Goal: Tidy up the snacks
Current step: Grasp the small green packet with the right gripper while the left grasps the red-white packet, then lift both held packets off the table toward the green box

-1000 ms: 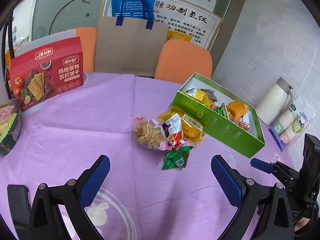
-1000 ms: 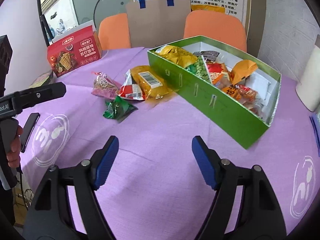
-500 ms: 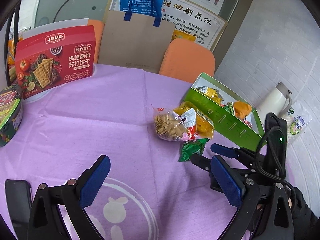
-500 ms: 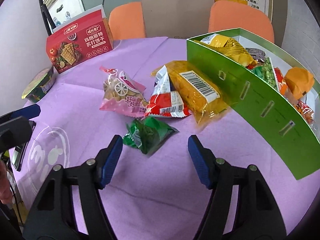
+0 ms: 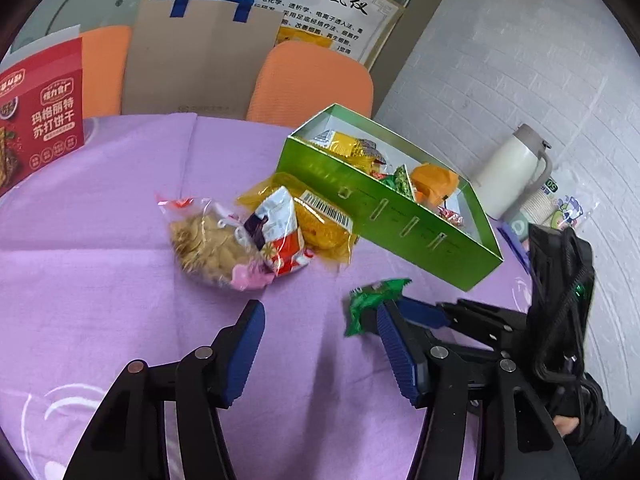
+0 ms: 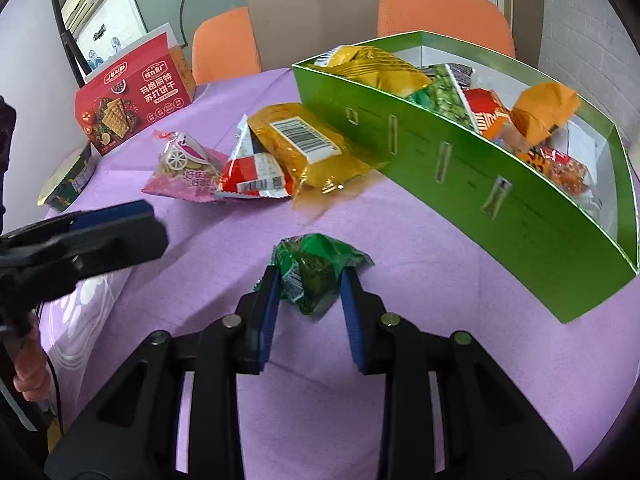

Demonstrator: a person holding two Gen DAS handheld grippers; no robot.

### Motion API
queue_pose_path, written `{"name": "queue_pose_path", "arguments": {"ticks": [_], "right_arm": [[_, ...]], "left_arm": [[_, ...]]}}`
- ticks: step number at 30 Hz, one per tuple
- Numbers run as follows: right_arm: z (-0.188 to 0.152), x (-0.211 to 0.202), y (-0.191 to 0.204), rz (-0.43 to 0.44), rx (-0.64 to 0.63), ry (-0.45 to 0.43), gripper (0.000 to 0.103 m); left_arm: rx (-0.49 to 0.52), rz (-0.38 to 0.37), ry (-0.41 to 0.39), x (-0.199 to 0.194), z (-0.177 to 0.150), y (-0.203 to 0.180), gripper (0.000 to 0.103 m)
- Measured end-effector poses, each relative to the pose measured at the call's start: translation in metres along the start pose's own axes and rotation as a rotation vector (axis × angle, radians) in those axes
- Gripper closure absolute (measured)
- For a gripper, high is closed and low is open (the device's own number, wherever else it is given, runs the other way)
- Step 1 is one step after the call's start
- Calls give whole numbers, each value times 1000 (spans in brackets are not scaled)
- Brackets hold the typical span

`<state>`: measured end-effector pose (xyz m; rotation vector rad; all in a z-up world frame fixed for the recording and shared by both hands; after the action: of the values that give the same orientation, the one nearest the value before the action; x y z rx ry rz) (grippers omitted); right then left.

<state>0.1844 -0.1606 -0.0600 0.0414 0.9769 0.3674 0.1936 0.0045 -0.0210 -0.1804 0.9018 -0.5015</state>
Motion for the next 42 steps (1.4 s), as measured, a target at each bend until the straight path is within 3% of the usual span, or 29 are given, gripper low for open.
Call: {"name": "queue_pose_path", "arguments": {"ticks": [3, 12, 18, 21, 23, 24, 25, 32, 42], "right_arm": [[-3, -4, -6, 8, 14, 4, 70], [-7, -8, -19, 31, 35, -2, 69], [-7, -7, -21, 43, 45, -6, 69], [-7, -5, -22, 43, 47, 2, 70], [-7, -6, -21, 30, 42, 1, 70], [-7, -6, -19, 23, 38, 0, 71], [-8, -7, -18, 20, 37, -2, 71], [-16, -28, -18, 42, 64, -8, 72], [-5, -103, -29, 19, 81, -188, 72]], "left_arm": [[-29, 72, -27, 17, 14, 2, 41], [-154, 104, -32, 43, 32, 33, 27], [-189, 115, 13, 70, 40, 45, 27], [-159, 121, 18, 76, 41, 39, 27], [-122, 124, 30, 79, 41, 32, 32], [-103, 129, 40, 82, 41, 30, 53], [-82, 125, 59, 84, 40, 27, 66], [-93, 99, 72, 57, 24, 16, 69], [0, 70, -51, -16, 40, -42, 69]]}}
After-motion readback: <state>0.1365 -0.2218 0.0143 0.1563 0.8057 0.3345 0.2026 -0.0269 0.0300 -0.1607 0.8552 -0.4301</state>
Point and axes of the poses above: each gripper's, at about its wrist camera, not at the fingertips, and x roughly the way its jaws point, y to its left, z to its top, the point moved 2 cm from there along x, roughly the way its jaws point, and after that the axes turned 2 degrees about y, right-handed, at the moved point
